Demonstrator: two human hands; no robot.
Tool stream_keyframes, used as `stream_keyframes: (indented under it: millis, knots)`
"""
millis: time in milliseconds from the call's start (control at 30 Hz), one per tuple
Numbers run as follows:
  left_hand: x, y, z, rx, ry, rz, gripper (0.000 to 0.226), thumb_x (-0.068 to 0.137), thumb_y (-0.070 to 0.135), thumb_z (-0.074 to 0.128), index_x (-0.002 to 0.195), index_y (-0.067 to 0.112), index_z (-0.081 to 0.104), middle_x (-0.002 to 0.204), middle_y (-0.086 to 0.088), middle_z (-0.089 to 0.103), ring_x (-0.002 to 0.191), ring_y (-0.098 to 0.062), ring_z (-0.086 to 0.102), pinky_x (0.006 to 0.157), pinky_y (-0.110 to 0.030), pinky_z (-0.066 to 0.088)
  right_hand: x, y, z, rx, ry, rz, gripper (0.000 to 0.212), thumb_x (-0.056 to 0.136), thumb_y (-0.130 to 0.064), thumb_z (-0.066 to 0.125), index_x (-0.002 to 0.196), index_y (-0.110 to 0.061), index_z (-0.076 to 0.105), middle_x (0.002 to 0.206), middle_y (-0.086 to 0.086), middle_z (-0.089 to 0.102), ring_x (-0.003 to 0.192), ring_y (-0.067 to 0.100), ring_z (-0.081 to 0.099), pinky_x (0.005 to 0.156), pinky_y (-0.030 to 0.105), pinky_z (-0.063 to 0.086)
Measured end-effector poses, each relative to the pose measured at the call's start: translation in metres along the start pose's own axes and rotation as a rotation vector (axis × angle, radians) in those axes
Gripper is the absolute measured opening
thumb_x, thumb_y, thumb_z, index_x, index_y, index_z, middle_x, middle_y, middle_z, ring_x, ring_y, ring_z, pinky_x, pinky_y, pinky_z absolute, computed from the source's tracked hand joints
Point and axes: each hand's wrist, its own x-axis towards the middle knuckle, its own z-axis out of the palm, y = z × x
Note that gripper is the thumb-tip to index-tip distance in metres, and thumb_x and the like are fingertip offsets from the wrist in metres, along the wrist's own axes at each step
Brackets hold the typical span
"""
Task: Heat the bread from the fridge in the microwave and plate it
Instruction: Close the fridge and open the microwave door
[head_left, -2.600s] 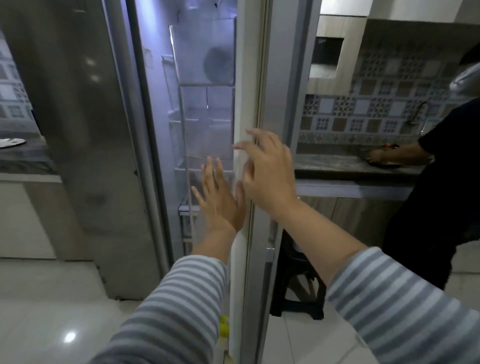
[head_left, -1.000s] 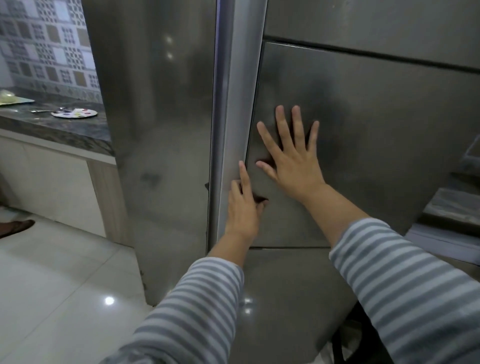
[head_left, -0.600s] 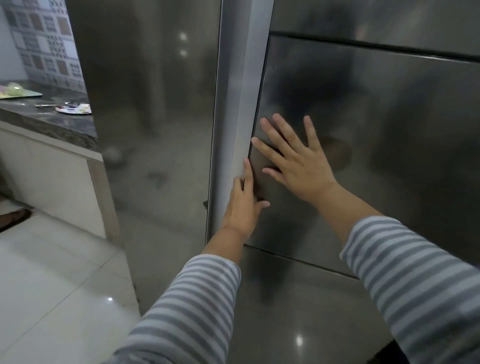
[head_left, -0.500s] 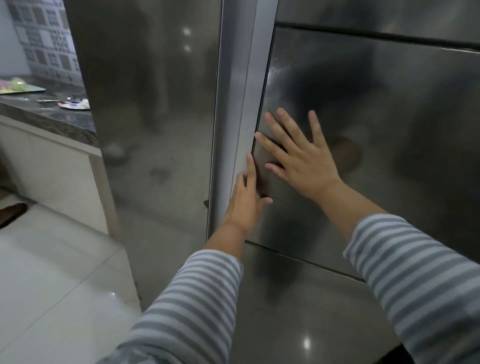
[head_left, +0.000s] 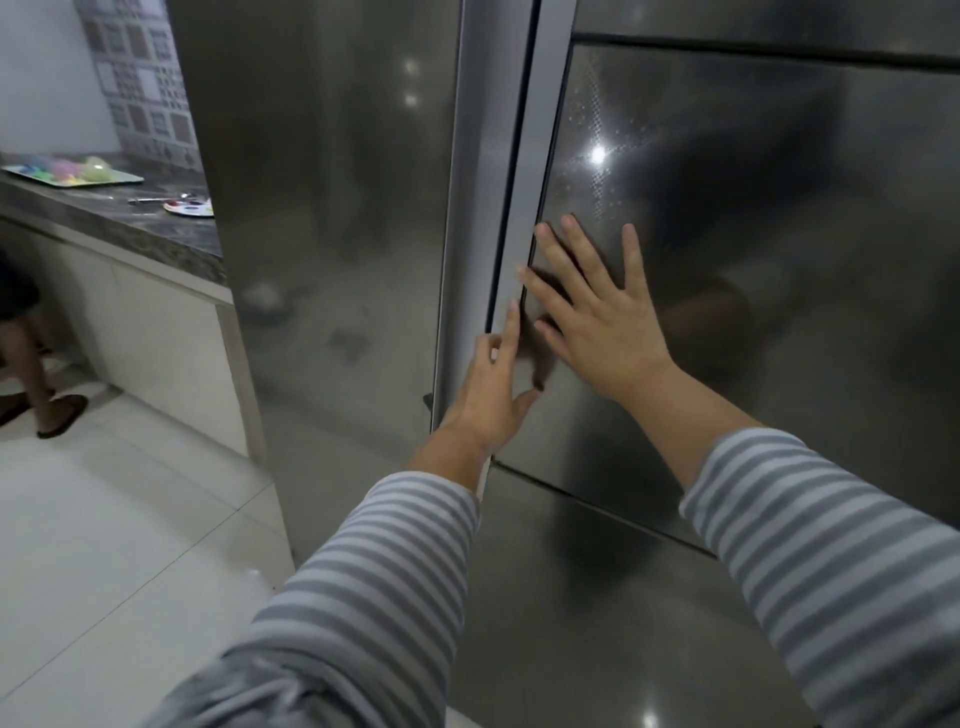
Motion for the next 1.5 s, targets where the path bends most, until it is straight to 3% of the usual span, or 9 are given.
stream_keyframes:
  millis: [67,167,300,467,633,800,1133,1300,1500]
  knots:
    - [-0.014,-0.017,-0.014,0.094,-0.02,-0.038,0.095,0.086,0.015,0.066,0.153,0.025,-0.001,0.136,-0.01,0.028,0.115,-0.026,0.046,0.098,-0.036,0.043,-0.002,-0.023,-0.003,0.142,-0.001,-0.015,0.051,0.092,-0.033,0.047,0.141,-0.018,0.043,0.156,0.012,0.025,0.147,0.028,0.016,0.114,0.06,0.005]
    - [-0.039,-0.058,-0.054,0.177,-0.061,-0.162,0.063,0.084,0.01,0.062,0.143,0.012,0.04,0.133,-0.017,0.042,0.122,-0.032,0.045,0.106,-0.035,0.036,0.002,-0.072,-0.005,0.468,-0.007,-0.027,0.038,0.082,-0.018,0.056,0.119,-0.014,0.064,0.144,0.014,0.047,0.137,0.029,0.04,0.111,0.054,0.028]
    - [-0.074,-0.099,-0.126,0.278,-0.106,-0.383,0.04,0.089,0.013,0.055,0.129,0.013,0.058,0.128,-0.012,0.058,0.12,-0.028,0.053,0.104,-0.031,0.04,0.029,-0.146,-0.016,0.9,-0.161,0.027,0.029,0.08,-0.011,0.054,0.102,-0.012,0.072,0.121,0.013,0.065,0.116,0.033,0.058,0.094,0.045,0.048]
    - [-0.115,-0.142,-0.189,0.279,-0.095,-0.595,0.037,0.092,0.011,0.047,0.126,0.017,0.06,0.131,-0.011,0.059,0.12,-0.027,0.054,0.103,-0.03,0.041,0.069,-0.236,-0.033,1.197,-0.596,0.047,0.031,0.09,-0.015,0.049,0.113,-0.021,0.068,0.118,0.005,0.067,0.111,0.027,0.06,0.09,0.031,0.046]
    - [-0.153,-0.211,-0.233,0.275,-0.158,-0.708,0.036,0.092,0.013,0.049,0.125,0.016,0.061,0.127,-0.011,0.06,0.12,-0.024,0.053,0.101,-0.026,0.039,0.111,-0.325,-0.036,1.341,-0.734,-0.008,0.033,0.091,-0.012,0.046,0.113,-0.017,0.069,0.114,0.009,0.068,0.099,0.025,0.063,0.076,0.022,0.04]
    - [-0.146,-0.294,-0.289,0.252,-0.184,-0.765,0.035,0.093,0.014,0.049,0.126,0.014,0.06,0.122,-0.008,0.063,0.117,-0.023,0.055,0.101,-0.029,0.041,0.179,-0.405,-0.023,1.394,-0.78,0.012,0.031,0.092,-0.011,0.046,0.112,-0.015,0.069,0.114,0.008,0.068,0.098,0.021,0.061,0.078,0.02,0.039]
    - [-0.088,-0.44,-0.386,0.245,-0.211,-0.792,0.036,0.094,0.015,0.048,0.129,0.014,0.057,0.125,-0.008,0.06,0.12,-0.022,0.053,0.099,-0.028,0.039,0.322,-0.518,0.026,1.424,-0.819,0.121,0.026,0.09,-0.012,0.05,0.105,-0.018,0.071,0.085,0.0,0.059,0.081,0.015,0.055,0.073,0.019,0.037]
    - [-0.04,-0.516,-0.41,0.195,-0.239,-0.782,0.036,0.095,0.017,0.049,0.13,0.015,0.056,0.125,-0.006,0.061,0.119,-0.021,0.053,0.096,-0.025,0.039,0.386,-0.561,0.076,1.418,-0.831,0.148,0.027,0.089,-0.013,0.051,0.104,-0.02,0.072,0.089,-0.002,0.061,0.091,0.016,0.06,0.081,0.023,0.044]
    - [0.057,-0.608,-0.441,0.235,-0.235,-0.753,0.035,0.095,0.018,0.049,0.129,0.017,0.057,0.124,-0.003,0.063,0.118,-0.02,0.054,0.093,-0.022,0.038,0.483,-0.599,0.156,1.416,-0.819,0.241,0.024,0.091,-0.014,0.051,0.103,-0.02,0.071,0.075,-0.007,0.056,0.079,0.015,0.053,0.071,0.021,0.037]
